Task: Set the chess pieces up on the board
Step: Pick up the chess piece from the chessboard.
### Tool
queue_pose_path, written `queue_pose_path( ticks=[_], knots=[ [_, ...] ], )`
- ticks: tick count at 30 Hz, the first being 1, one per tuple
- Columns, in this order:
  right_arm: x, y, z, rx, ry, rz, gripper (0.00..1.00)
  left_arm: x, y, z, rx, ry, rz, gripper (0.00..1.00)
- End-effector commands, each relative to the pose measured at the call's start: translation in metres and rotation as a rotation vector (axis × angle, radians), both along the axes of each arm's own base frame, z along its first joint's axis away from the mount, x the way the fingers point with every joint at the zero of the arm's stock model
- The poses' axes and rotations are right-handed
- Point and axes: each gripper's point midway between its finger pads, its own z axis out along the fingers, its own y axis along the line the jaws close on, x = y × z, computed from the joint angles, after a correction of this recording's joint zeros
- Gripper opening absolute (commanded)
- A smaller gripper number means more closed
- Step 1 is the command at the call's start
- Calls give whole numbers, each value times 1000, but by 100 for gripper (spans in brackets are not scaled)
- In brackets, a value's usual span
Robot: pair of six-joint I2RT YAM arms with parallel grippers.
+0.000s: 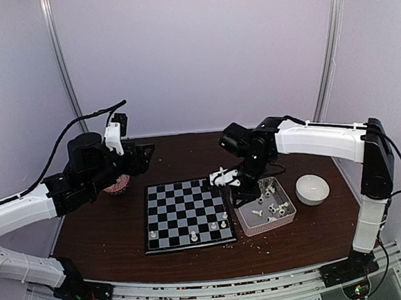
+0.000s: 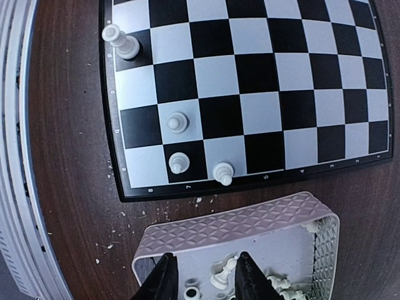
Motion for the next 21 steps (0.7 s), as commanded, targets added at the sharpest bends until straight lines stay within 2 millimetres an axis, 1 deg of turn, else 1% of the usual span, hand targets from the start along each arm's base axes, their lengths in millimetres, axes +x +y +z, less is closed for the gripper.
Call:
queue_pose_path(
  ticks=[1, 7, 12, 17, 21],
  knots=[
    [12, 2, -10, -127, -77, 8, 30, -1, 16, -10, -35, 48, 69, 70],
    [8, 24, -23, -155, -83, 47, 31, -3, 20, -17, -37, 49, 74, 70],
    [13, 25, -39, -216, -81, 43, 31, -4, 19, -17, -58, 49, 68, 70],
    [8, 24, -47, -228, -49, 58, 35, -6, 21, -18, -60, 49, 71, 69],
    [4, 27, -52, -221, -27, 66, 37, -6, 22, -19, -60, 47, 73, 69]
  ],
)
